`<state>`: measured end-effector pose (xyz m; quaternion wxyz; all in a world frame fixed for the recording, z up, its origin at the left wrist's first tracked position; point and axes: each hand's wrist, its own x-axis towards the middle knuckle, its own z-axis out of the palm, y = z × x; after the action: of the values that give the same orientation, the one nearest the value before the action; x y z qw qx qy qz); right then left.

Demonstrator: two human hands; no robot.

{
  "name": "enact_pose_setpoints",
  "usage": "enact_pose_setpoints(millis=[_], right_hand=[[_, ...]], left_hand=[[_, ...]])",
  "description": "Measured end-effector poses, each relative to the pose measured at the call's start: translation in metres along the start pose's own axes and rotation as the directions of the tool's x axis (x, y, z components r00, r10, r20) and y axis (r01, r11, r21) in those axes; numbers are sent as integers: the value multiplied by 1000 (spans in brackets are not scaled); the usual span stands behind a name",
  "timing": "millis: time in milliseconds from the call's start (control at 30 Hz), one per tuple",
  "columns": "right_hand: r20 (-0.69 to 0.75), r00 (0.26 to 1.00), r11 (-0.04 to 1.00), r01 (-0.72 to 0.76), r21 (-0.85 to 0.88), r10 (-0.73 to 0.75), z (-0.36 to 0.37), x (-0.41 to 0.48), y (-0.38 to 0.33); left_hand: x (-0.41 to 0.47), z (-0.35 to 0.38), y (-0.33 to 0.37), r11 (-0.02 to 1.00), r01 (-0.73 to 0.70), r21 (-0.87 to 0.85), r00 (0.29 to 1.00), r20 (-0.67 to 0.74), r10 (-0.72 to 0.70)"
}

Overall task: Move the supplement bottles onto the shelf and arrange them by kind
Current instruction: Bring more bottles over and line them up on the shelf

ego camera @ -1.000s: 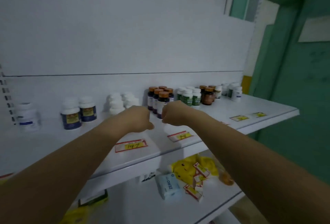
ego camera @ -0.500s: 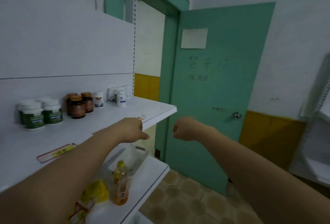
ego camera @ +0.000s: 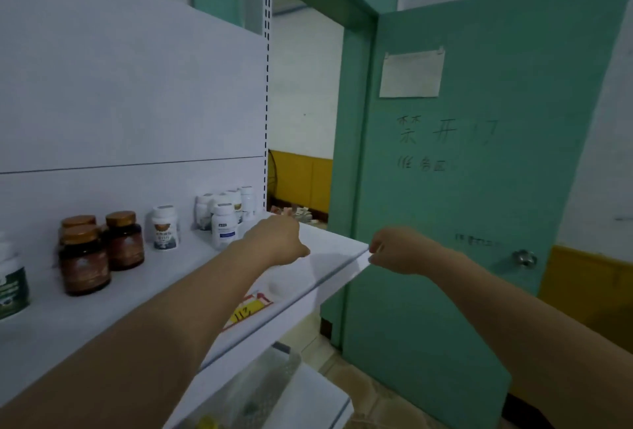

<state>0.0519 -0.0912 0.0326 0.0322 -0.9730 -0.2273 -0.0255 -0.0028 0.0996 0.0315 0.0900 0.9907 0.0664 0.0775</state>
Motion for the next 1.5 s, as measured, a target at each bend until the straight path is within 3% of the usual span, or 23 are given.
enact_pose_setpoints(millis=[233, 400, 500, 633, 733, 900, 967, 1100, 1267, 1400, 1500], right_hand=[[-40, 977, 976, 212, 44, -210, -4, 124, -33], [-52, 911, 903, 413, 114, -410, 10, 201, -62], [-48, 833, 811, 548, 208, -551, 19, 237, -82], [57, 694, 634, 616, 468, -717, 28, 254, -115], [83, 631, 565, 618, 547, -771, 42, 266, -135], [66, 640, 499, 525, 690, -765, 59, 288, -148], [37, 608, 428, 513, 744, -793, 62, 293, -151], [-24, 545, 303, 502, 810, -838, 65, 294, -159], [-37, 556, 240, 416, 877, -830, 75, 302, -161], [-14, 548, 174, 291, 941, -836, 71, 304, -155], [40, 536, 126, 124, 984, -843, 58, 297, -147]], left_hand=[[67, -11, -37, 978, 203, -54, 937, -278, -210], [92, -2, -72, 895, 426, -131, 779, -451, -436], [98, 5, -86, 816, 555, -161, 657, -517, -549], [95, 10, -92, 665, 645, -375, 478, -481, -735], [91, 13, -99, 570, 640, -515, 424, -382, -821], [99, 22, -95, 409, 608, -681, 454, -125, -882], [103, 28, -94, 430, 582, -691, 522, -88, -849], [105, 37, -96, 468, 513, -720, 601, -88, -794], [101, 34, -101, 514, 483, -709, 632, -125, -765], [98, 29, -100, 513, 334, -791, 636, -213, -742], [95, 25, -96, 462, 281, -841, 650, -188, -737]])
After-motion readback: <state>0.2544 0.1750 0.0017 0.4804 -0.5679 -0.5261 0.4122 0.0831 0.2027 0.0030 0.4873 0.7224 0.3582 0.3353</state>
